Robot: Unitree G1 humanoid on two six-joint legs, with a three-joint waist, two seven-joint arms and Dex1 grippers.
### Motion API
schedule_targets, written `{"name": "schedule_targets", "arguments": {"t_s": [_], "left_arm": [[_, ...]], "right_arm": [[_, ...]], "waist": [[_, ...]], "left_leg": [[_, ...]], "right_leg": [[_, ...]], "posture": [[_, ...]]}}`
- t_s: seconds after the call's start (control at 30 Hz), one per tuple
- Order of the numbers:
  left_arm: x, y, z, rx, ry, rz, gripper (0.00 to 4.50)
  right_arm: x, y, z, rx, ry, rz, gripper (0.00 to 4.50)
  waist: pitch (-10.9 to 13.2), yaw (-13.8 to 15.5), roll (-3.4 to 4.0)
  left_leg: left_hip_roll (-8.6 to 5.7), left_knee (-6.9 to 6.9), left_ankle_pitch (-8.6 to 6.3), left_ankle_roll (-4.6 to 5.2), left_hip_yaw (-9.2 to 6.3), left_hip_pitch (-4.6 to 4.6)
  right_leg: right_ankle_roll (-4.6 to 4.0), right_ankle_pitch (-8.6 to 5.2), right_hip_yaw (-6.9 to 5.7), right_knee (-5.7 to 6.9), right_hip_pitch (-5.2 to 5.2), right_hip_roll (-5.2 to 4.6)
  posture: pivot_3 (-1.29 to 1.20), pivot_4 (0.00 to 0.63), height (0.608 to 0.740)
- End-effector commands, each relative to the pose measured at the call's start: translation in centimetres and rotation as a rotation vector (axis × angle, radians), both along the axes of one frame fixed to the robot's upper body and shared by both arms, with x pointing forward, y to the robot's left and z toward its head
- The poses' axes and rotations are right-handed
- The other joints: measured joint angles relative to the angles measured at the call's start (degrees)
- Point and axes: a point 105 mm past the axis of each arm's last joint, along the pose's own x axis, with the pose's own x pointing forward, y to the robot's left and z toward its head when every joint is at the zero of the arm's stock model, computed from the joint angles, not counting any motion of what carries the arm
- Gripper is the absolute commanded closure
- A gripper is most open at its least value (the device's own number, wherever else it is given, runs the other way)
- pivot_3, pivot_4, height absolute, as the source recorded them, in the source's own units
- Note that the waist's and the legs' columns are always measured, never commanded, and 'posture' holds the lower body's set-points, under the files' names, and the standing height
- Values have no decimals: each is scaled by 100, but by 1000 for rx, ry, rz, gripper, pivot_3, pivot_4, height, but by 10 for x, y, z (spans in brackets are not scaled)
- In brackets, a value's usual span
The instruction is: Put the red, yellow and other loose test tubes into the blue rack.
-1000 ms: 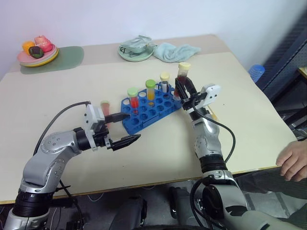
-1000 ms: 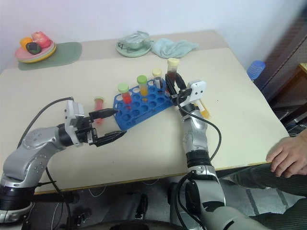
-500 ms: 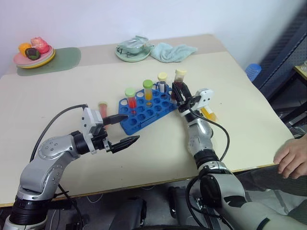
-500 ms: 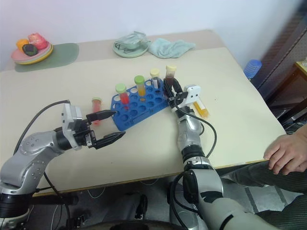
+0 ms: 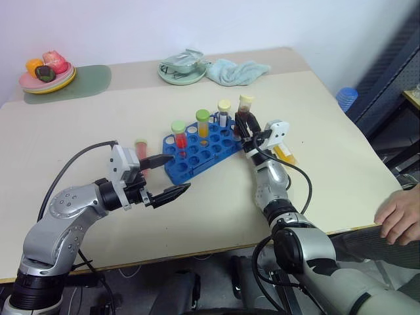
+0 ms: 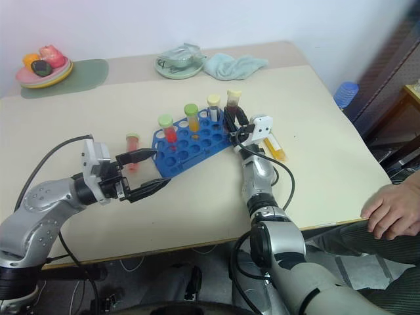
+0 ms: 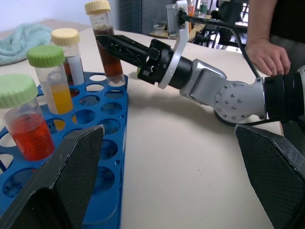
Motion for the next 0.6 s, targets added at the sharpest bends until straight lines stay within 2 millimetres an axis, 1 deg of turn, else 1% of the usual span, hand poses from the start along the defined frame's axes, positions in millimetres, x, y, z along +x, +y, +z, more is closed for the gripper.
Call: {"name": "schedule_targets", "arguments": {"t_s": [0.03,0.2,0.3,0.33,0.37,0.4,0.5,0.53,0.6], "left_arm": [[-4,-1,15,-1,-59,-5,0],[-5,-1,15,1,-59,-1,0],[-5,-1,14,-1,-59,-1,0],[-5,-1,14,-2,-58,-2,0],[-4,-2,13,-3,-58,-3,0],[-4,-2,13,-3,-57,-4,0],[-3,-2,12,-7,-56,-7,0],[-3,-2,12,-6,-56,-8,0],[-3,-2,12,-8,-55,-10,0]], "right_arm": [[-3,-1,-11,-67,10,-22,2837],[-14,1,-22,-136,-22,-23,2837],[-21,5,-28,-158,-37,-9,2837],[-23,6,-30,-163,-40,-2,2309],[-25,7,-32,-167,-43,3,2063],[-27,8,-32,-173,-50,7,1641],[-28,6,-25,-207,-92,-29,202],[-26,3,-19,-218,-109,-60,90],[-24,-2,-6,-230,-145,-96,90]], "waist": [[-1,4,-1],[-3,5,-2],[-15,3,-15],[-22,9,-24],[-26,13,-30],[-31,16,-35],[-36,19,-41],[-36,19,-41],[-36,23,-40]], "left_leg": [[0,0,0,0,0,0],[0,0,0,0,-3,3],[0,-2,0,0,-4,6],[0,-4,0,0,-6,10],[0,-5,0,0,-9,12],[0,-6,-1,0,-12,13],[0,-9,-1,0,-14,13],[0,-9,-1,-1,-15,13],[0,-9,-1,-1,-14,11]], "right_leg": [[0,0,0,0,1,0],[0,0,0,-1,4,0],[0,0,1,-3,9,1],[-1,0,0,-4,12,1],[-1,-1,-1,-4,15,2],[-1,-1,-1,-5,16,3],[-2,-1,-2,-5,17,4],[-2,-1,-2,-5,17,4],[-2,-1,-2,-5,14,4]], "posture": [[0,150,740],[0,150,740],[0,150,740],[0,150,740],[0,150,740],[0,150,740],[0,150,740],[0,150,740],[0,150,740]]}}
